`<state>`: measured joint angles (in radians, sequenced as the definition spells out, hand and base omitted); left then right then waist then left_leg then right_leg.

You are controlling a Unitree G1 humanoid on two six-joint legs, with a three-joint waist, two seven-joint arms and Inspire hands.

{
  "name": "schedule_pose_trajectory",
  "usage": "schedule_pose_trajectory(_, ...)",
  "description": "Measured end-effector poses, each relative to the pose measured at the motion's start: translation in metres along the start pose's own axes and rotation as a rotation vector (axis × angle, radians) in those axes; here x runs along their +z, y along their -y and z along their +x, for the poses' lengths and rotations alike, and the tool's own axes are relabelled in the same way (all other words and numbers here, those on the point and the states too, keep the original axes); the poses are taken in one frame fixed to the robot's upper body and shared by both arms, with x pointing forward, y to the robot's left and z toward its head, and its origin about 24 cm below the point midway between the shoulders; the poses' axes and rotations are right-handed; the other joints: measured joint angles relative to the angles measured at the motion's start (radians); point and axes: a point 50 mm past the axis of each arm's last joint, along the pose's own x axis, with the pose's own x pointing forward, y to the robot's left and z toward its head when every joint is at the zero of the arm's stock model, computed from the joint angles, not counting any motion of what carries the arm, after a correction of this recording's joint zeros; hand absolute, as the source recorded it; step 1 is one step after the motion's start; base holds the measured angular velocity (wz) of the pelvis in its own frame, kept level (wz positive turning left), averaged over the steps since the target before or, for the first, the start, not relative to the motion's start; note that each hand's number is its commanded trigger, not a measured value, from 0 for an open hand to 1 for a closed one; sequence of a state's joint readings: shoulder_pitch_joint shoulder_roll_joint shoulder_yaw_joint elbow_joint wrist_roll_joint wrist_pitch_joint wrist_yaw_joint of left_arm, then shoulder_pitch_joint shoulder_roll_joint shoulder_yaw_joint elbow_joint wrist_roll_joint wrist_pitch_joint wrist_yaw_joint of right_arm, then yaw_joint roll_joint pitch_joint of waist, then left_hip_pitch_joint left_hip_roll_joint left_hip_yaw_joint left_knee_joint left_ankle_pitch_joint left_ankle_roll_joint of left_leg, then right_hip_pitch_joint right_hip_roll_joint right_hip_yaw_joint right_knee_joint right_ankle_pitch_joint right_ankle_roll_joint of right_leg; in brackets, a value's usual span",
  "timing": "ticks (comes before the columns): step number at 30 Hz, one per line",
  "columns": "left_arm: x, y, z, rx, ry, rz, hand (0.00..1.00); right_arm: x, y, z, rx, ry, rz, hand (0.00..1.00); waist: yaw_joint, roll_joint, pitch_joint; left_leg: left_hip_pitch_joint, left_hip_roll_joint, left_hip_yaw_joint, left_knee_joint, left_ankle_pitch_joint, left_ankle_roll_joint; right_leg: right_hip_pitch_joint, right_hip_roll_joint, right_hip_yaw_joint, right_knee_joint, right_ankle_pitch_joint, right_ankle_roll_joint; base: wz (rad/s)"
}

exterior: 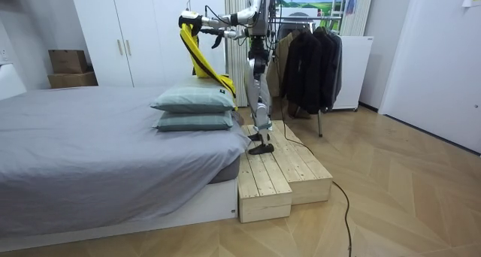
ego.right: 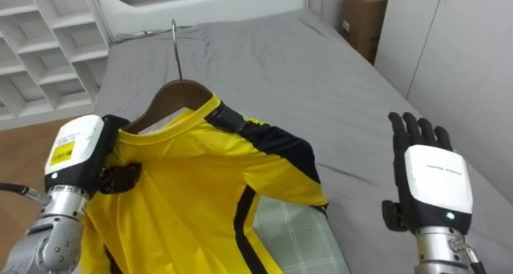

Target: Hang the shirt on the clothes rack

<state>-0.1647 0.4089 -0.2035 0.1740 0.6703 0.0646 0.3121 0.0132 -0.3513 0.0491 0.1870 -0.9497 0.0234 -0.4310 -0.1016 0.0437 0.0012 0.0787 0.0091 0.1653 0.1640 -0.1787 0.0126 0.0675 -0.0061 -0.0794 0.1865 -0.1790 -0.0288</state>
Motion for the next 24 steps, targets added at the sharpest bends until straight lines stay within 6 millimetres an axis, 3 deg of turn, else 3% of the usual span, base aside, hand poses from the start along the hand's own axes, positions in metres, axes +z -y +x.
schedule_pose_trajectory(14, 0.008, 0.013, -0.004, -0.079, 0.025, -0.018, 1.00, 0.011, 0.008, 0.006, -0.026, 0.040, 0.025, 0.00, 0.015, -0.009, 0.0025, 0.000, 0.000, -0.001, 0.000, 0.000, 0.000, -0.001, -0.001, 0.000, 0.002, 0.000, 0.000, 0.00)
schedule_pose_trajectory(19, 0.014, 0.017, -0.005, -0.099, 0.035, -0.058, 1.00, 0.013, 0.008, 0.006, -0.024, 0.053, 0.040, 0.00, 0.024, -0.026, 0.0068, -0.003, 0.000, -0.003, 0.000, 0.000, 0.000, -0.003, -0.005, -0.003, 0.001, 0.000, 0.000, 0.01)
schedule_pose_trajectory(24, 0.019, 0.019, -0.005, -0.110, 0.047, -0.075, 1.00, 0.020, 0.009, 0.010, -0.031, 0.073, 0.054, 0.00, 0.026, -0.035, 0.0045, -0.012, 0.000, -0.003, 0.000, 0.000, 0.000, -0.015, -0.002, -0.002, 0.008, 0.000, 0.000, 0.00)
